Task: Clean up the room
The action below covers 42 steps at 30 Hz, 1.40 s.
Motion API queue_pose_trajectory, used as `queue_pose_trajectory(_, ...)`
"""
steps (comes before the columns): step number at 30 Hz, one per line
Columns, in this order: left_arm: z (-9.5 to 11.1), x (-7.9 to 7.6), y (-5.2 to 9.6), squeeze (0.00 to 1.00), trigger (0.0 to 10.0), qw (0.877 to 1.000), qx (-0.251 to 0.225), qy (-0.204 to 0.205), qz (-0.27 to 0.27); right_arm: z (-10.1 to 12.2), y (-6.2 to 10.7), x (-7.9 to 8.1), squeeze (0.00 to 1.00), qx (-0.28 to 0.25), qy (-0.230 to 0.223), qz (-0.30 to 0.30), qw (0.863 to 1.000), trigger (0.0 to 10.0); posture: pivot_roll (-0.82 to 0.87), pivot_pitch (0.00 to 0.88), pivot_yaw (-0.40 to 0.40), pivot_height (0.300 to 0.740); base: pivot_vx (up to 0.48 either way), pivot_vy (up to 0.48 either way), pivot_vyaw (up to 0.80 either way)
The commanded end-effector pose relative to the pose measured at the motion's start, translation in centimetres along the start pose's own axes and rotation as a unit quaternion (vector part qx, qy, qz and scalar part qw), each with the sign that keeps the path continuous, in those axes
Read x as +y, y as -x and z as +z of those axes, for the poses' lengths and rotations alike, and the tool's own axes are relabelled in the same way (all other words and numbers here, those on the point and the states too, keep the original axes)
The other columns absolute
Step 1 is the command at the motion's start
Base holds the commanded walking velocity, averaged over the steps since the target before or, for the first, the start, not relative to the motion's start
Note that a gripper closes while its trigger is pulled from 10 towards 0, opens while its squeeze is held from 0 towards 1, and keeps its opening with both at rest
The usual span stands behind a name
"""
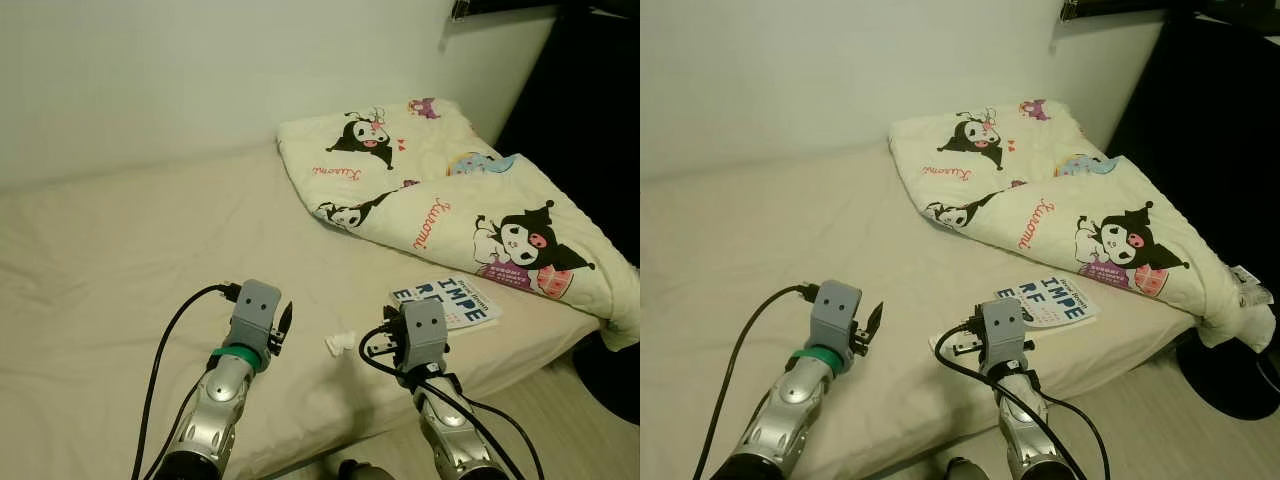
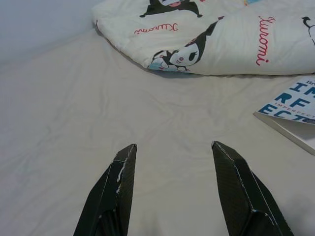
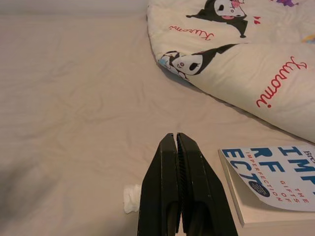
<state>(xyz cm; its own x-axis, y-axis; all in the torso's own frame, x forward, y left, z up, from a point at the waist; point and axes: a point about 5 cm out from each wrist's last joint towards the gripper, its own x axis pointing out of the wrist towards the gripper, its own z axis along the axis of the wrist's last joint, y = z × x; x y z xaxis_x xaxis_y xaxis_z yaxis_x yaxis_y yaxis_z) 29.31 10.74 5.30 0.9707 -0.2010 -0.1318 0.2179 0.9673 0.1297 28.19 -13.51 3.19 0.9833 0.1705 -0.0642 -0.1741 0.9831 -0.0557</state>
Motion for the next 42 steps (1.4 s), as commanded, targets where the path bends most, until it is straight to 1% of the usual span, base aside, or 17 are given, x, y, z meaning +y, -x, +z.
queue_pose_trajectory(1,-0.42,-0.24,0.11,0.0,10.0,1.0,0.012,0.003,-0.006,-0.51,0.39,0.04,0.0,0.012,-0.002,0.0,1.0,10.0,-0.11,0.052,0.033,0.665,0.0,0.0,0.0)
queue_pose_trajectory(25,-0.18,-0.49,-0.05,0.0,10.0,1.0,0.009,0.0,-0.013,-0.66,0.62,0.22,0.0,0.014,-0.01,0.003,1.0,10.0,-0.11,0.059,0.04,0.66,0.0,0.0,0.0)
queue_pose_trajectory(32,-0.2,-0.55,-0.04,0.0,10.0,1.0,0.01,-0.001,-0.014,-0.74,0.68,0.22,0.0,0.016,-0.011,0.002,1.0,10.0,-0.1,0.063,0.042,0.63,0.0,0.0,0.0)
queue_pose_trajectory(42,-0.19,-0.62,0.0,0.0,10.0,1.0,0.011,-0.002,-0.017,-0.68,0.7,0.25,0.0,0.014,-0.015,-0.002,1.0,10.0,-0.1,0.069,0.047,0.63,0.0,0.0,0.0)
